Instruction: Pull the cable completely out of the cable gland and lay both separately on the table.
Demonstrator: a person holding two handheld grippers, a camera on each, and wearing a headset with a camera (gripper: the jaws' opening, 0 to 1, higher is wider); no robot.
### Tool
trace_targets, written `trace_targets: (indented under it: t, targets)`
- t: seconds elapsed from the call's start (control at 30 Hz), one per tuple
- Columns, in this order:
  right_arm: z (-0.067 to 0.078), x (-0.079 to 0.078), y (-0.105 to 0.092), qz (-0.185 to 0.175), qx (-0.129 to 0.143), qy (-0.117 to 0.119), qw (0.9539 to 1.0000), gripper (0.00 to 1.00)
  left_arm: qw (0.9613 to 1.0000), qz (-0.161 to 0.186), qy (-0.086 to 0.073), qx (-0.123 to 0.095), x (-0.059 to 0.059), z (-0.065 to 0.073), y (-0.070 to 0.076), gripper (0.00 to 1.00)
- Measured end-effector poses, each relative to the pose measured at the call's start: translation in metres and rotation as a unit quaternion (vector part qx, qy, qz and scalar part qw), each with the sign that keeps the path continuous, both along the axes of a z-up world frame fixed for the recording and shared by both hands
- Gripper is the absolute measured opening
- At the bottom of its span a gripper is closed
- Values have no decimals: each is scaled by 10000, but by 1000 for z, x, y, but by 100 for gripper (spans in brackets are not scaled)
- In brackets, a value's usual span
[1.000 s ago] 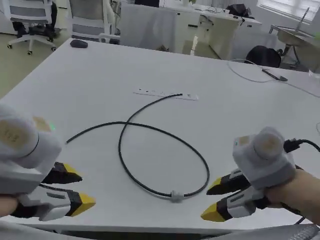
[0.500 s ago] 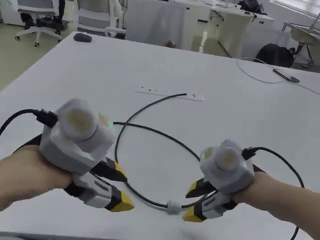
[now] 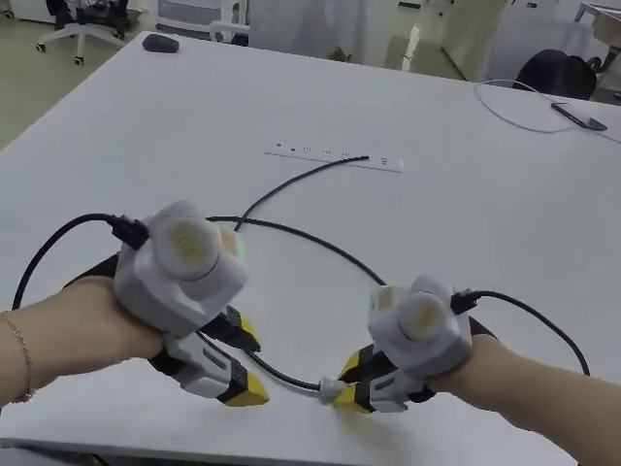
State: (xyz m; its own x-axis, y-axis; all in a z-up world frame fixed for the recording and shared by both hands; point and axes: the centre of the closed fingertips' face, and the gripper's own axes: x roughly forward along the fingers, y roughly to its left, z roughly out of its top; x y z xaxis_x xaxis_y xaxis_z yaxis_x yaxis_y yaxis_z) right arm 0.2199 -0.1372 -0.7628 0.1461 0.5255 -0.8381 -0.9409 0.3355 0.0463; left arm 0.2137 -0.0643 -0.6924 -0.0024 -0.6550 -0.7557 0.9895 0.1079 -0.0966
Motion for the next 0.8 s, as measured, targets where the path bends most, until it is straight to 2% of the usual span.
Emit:
trace_targets:
  t: [0.07,0.1,0.13,0.23,0.3,0.33,0.43,0.47,0.5,0.57,0.67,0.8]
  targets:
    - [6,-2,1,-67,85,34,9999,14,9999,-42,-67,-70,0,2,-2,35]
    - [10,-5,5,-132,235,137,9995,14,9998,-77,-138,-114,-1,4,-3,35]
    - [19,-9,12,-230,488,305,9981,14,9993,-161,-274,-222,0,8,-6,36]
    - [44,-14,25,-289,889,416,9948,14,9979,-335,-382,-405,-4,15,-12,36]
    - [62,-18,31,-398,1088,524,9919,13,9947,-578,-587,-616,-9,24,-21,36]
    - [72,-19,35,-398,1233,505,9903,13,9927,-716,-683,-690,-13,28,-25,37]
    - [94,-26,45,-479,1571,705,9839,13,9879,-969,-828,-887,-23,37,-33,35]
    - [98,-28,46,-486,1604,742,9831,13,9865,-1038,-896,-894,-25,38,-34,34]
    - [104,-29,47,-490,1667,746,9820,13,9846,-1137,-1032,-832,-25,38,-34,34]
    - [112,-32,50,-562,1793,818,9788,13,9812,-1257,-1212,-822,-27,40,-34,30]
    - [116,-34,50,-648,1897,919,9754,13,9786,-1335,-1281,-898,-30,45,-34,24]
    - [115,-41,47,-638,1788,963,9771,13,9752,-1412,-1394,-982,-32,51,-35,17]
